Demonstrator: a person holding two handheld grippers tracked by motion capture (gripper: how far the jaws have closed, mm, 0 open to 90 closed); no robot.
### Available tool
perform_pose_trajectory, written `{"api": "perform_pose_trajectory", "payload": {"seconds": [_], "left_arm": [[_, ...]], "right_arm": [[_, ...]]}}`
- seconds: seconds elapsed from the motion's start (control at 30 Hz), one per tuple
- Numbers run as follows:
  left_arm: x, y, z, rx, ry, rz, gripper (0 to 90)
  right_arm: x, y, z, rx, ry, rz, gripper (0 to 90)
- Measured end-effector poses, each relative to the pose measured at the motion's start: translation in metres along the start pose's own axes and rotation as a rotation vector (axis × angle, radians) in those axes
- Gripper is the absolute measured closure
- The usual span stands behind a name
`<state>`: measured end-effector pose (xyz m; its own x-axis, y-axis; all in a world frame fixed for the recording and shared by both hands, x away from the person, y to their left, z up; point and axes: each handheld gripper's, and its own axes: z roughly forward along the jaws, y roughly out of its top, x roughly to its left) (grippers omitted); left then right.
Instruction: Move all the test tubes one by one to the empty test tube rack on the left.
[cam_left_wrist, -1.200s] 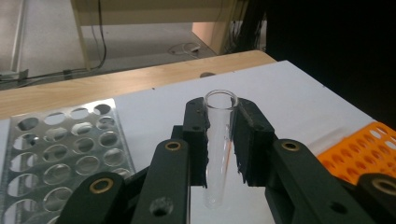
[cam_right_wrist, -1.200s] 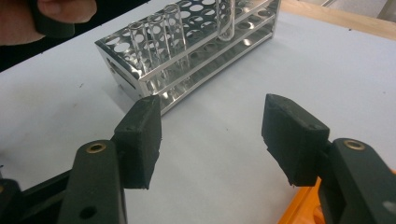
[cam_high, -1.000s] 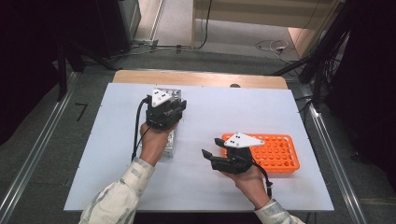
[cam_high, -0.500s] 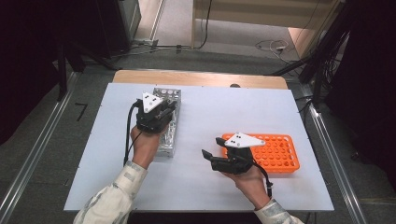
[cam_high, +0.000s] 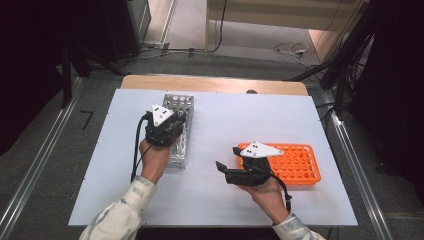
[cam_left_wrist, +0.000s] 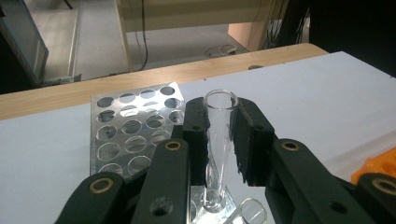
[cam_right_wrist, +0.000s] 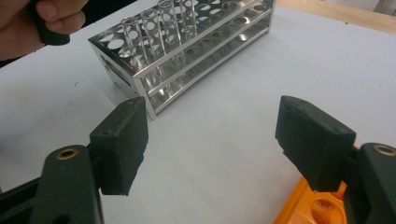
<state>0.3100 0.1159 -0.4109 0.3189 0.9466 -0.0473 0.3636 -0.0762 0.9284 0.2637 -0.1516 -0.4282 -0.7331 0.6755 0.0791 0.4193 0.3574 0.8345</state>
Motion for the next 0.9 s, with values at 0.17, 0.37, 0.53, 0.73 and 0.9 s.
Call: {"api": "perform_pose_trajectory", "payload": {"seconds": [0.17, 0.37, 0.53, 0.73, 0.9], "left_arm": [[-0.006, -0.007, -0.002, -0.010, 0.012, 0.035, 75.2], [-0.008, -0.016, 0.000, 0.021, 0.028, 0.044, 75.0], [-0.009, -0.020, 0.003, 0.059, 0.024, 0.040, 74.6], [-0.009, -0.021, 0.001, 0.066, -0.001, 0.013, 71.3], [-0.010, -0.020, 0.000, 0.060, -0.019, 0.001, 69.9]], "right_arm": [[0.000, 0.000, 0.000, 0.000, -0.004, 0.000, 24.1], [0.003, -0.001, 0.000, 0.006, -0.009, -0.001, 24.1], [0.002, -0.002, 0.002, 0.014, -0.012, -0.007, 24.1], [0.002, -0.002, 0.002, 0.016, -0.013, -0.008, 24.2], [0.002, -0.002, 0.001, 0.015, -0.013, -0.004, 24.3]]}}
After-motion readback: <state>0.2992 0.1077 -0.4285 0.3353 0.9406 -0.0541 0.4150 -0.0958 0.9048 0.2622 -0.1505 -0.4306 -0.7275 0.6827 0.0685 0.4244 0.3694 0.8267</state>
